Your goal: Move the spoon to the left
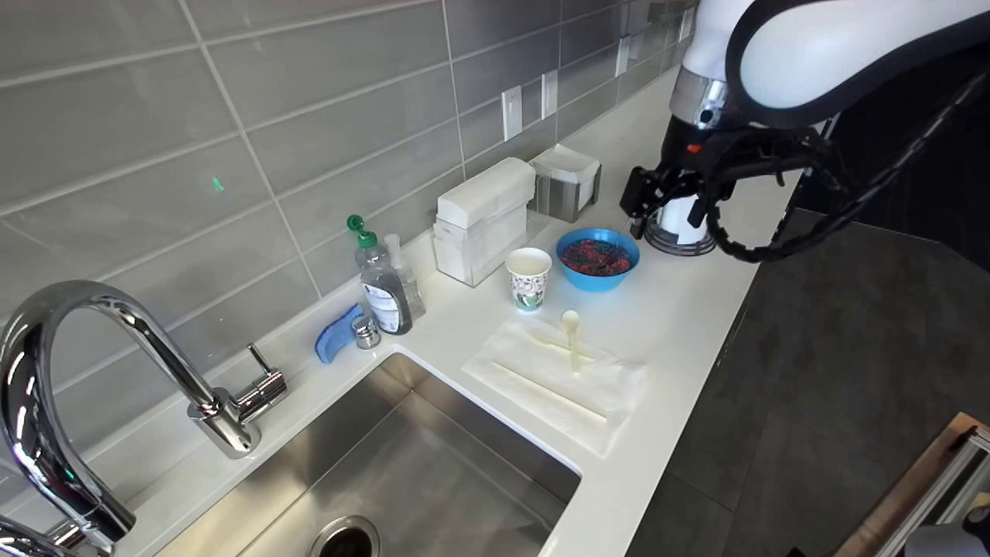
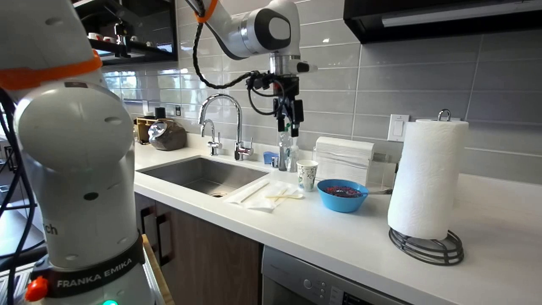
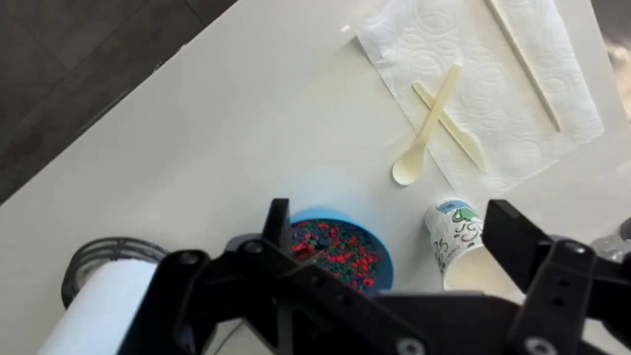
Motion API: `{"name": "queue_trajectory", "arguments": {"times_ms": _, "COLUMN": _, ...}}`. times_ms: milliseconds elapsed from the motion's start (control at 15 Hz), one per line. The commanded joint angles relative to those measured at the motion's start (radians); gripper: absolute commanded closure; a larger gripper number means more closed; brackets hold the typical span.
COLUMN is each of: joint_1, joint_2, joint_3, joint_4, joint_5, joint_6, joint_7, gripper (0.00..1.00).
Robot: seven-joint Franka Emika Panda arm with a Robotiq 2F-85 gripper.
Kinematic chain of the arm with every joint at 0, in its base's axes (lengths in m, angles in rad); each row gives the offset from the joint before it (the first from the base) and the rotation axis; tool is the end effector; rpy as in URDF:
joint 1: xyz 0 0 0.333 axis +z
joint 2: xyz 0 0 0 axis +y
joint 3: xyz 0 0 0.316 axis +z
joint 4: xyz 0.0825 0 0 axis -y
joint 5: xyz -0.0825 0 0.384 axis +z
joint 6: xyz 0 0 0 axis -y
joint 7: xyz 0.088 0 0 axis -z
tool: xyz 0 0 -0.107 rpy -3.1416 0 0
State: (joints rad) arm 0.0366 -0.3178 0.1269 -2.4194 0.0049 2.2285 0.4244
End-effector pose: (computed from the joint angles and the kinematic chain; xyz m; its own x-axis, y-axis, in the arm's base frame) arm 0.4474 0.0753 0.4395 0.9562 -0.2633 0.1277 -0.2631 -0.9646 -0.0189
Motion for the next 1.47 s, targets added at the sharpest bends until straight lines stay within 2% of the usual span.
{"name": "queue_trajectory", "arguments": {"times_ms": 0, "joint_1": 0.002, "joint_2": 0.091, "joint_3": 0.086, "joint_4": -0.057, "joint_5": -0.003, "joint_6": 0.12, "joint_7": 0.234, "gripper": 0.0}}
{"name": "queue_trajectory", "arguments": {"times_ms": 67, "joint_1": 0.022, "joint_2": 0.118, "joint_3": 0.097, "joint_4": -0.07, "joint_5": 0.009, "joint_6": 0.169, "joint_7": 0.229, "gripper": 0.0}}
{"name": "queue_trajectory", "arguments": {"times_ms": 133, "joint_1": 0.01, "joint_2": 0.067, "joint_3": 0.064, "joint_4": -0.048, "joint_5": -0.002, "joint_6": 0.097, "joint_7": 0.167, "gripper": 0.0}}
{"name": "queue_trajectory", "arguments": {"times_ms": 267, "joint_1": 0.03, "joint_2": 0.11, "joint_3": 0.087, "joint_4": -0.065, "joint_5": -0.003, "joint_6": 0.147, "joint_7": 0.212, "gripper": 0.0}}
{"name": "queue_trajectory", "arguments": {"times_ms": 533, "joint_1": 0.031, "joint_2": 0.122, "joint_3": 0.086, "joint_4": -0.064, "joint_5": -0.003, "joint_6": 0.153, "joint_7": 0.22, "gripper": 0.0}}
{"name": "queue_trajectory", "arguments": {"times_ms": 933, "joint_1": 0.066, "joint_2": 0.238, "joint_3": 0.074, "joint_4": -0.075, "joint_5": 0.141, "joint_6": 0.323, "joint_7": 0.143, "gripper": 0.0}}
{"name": "queue_trajectory", "arguments": {"times_ms": 1333, "joint_1": 0.069, "joint_2": 0.371, "joint_3": 0.053, "joint_4": -0.078, "joint_5": 0.136, "joint_6": 0.449, "joint_7": 0.185, "gripper": 0.0}}
{"name": "queue_trajectory", "arguments": {"times_ms": 1400, "joint_1": 0.072, "joint_2": 0.395, "joint_3": 0.047, "joint_4": -0.073, "joint_5": 0.136, "joint_6": 0.464, "joint_7": 0.187, "gripper": 0.05}}
